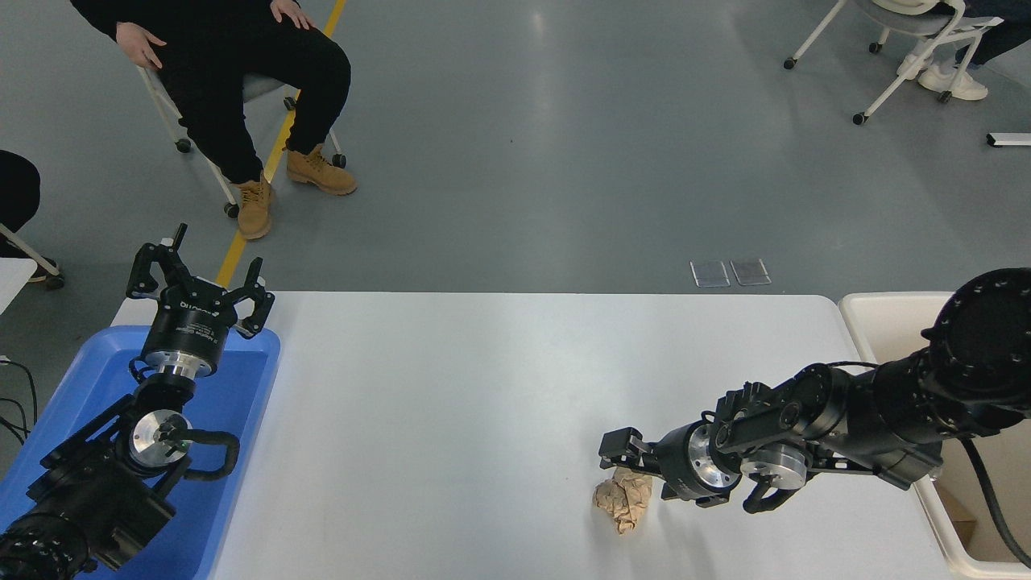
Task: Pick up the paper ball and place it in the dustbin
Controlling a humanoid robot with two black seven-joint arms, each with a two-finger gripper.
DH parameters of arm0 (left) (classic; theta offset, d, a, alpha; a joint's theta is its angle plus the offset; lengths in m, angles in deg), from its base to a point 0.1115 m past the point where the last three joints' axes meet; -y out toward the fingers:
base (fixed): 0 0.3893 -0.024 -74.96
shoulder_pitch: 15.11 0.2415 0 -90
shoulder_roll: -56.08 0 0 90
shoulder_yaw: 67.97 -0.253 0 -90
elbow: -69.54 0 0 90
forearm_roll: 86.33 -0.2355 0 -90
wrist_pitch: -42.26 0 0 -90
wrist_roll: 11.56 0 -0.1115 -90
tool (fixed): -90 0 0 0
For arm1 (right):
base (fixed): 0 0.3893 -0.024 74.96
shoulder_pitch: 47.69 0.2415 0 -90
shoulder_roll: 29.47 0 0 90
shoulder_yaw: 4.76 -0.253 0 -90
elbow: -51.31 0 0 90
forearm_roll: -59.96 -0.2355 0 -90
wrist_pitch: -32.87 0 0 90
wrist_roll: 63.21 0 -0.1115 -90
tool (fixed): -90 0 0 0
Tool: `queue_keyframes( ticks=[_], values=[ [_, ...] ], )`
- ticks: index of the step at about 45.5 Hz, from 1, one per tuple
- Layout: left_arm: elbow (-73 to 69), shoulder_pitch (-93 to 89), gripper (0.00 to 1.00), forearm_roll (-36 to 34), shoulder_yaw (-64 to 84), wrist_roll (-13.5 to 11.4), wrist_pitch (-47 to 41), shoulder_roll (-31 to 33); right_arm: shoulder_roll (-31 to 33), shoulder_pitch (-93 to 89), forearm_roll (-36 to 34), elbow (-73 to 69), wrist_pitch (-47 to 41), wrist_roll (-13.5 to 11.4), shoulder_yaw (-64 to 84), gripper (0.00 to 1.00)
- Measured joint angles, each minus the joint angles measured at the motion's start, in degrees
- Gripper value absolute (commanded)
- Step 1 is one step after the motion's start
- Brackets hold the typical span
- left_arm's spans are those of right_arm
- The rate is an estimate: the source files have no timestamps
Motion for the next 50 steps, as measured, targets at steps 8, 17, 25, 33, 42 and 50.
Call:
queue_keyframes(
  ticks=[8,17,25,33,42,50],
  values=[
    [0.00,0.00,0.99,0.00,0.00,0.00,0.00,0.00,-1.33,-0.65,0.98,-0.22,0.64,0.07,0.17,0.00],
    [0.00,0.00,0.99,0.00,0.01,0.00,0.00,0.00,-2.34,-0.53,3.80,-0.35,2.40,0.07,0.83,0.00],
    [0.00,0.00,0.99,0.00,0.02,0.00,0.00,0.00,-2.53,0.45,4.98,-0.41,3.87,0.11,2.02,0.00],
    [0.00,0.00,0.99,0.00,0.02,0.00,0.00,0.00,-1.48,3.15,5.49,-1.03,4.32,0.14,3.99,0.00],
    [0.00,-0.01,0.99,0.00,0.02,0.00,0.00,0.00,2.87,8.86,5.75,-4.19,2.25,0.15,5.24,0.00],
    [0.00,0.00,0.99,0.01,0.04,0.00,0.00,0.00,7.25,16.80,5.83,-7.32,-1.97,0.14,5.86,0.00]
  ],
)
